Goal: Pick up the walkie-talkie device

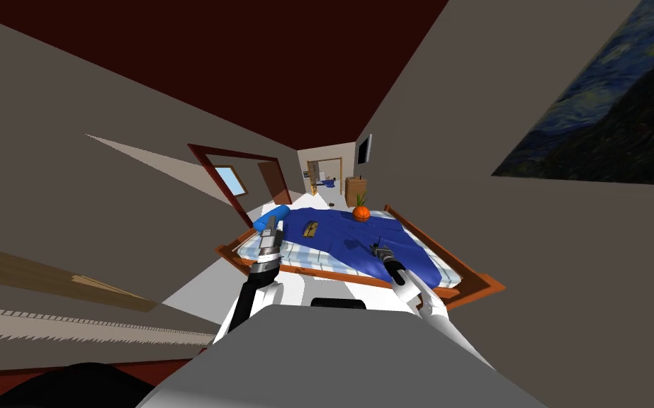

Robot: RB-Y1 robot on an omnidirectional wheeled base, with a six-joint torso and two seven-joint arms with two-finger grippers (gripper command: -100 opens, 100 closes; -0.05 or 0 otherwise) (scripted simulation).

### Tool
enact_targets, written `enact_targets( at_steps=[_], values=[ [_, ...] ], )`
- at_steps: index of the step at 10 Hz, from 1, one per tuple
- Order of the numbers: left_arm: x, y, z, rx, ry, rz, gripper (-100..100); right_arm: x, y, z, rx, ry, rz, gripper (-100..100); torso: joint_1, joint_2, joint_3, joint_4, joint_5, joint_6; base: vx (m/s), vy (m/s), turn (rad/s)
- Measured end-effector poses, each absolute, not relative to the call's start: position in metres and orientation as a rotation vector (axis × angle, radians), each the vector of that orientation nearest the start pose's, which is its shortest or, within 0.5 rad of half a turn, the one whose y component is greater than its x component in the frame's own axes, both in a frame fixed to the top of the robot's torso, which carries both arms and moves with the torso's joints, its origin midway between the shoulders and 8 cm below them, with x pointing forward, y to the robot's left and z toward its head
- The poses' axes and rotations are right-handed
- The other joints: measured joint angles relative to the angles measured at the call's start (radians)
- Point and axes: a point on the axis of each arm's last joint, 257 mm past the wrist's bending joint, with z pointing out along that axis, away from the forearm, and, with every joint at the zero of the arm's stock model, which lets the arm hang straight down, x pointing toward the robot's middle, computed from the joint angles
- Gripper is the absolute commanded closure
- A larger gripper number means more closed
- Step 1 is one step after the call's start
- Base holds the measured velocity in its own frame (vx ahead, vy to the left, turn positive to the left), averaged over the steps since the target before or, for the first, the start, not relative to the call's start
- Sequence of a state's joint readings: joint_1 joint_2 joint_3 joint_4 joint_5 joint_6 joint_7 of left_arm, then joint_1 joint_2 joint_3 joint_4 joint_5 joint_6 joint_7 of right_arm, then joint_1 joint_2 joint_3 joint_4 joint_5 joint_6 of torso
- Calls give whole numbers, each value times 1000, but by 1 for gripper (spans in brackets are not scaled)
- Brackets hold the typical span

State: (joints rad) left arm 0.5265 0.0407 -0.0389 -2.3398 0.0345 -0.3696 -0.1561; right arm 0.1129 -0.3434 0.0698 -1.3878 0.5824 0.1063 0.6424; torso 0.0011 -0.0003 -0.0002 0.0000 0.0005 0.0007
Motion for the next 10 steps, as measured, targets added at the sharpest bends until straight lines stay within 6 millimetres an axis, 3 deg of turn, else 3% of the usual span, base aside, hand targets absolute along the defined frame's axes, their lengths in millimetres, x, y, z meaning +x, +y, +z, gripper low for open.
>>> enact_targets(
  at_steps=[2,3,4,10],
  values=[
    [353,270,16,-665,736,-1191,0,473,-375,-387,48,1963,-172,-100,0,0,0,0,0,0,10,15,43],
    [353,270,16,-665,736,-1191,0,473,-376,-387,45,1965,-176,0,0,0,0,0,0,0,0,0,0],
    [353,270,16,-665,736,-1191,0,473,-375,-387,46,1964,-176,-100,-1,1,0,0,0,0,19,44,-179],
    [353,270,16,-665,736,-1191,0,496,-365,-399,-30,1969,-108,-100,2,0,0,0,0,0,19,53,-78]
  ],
)
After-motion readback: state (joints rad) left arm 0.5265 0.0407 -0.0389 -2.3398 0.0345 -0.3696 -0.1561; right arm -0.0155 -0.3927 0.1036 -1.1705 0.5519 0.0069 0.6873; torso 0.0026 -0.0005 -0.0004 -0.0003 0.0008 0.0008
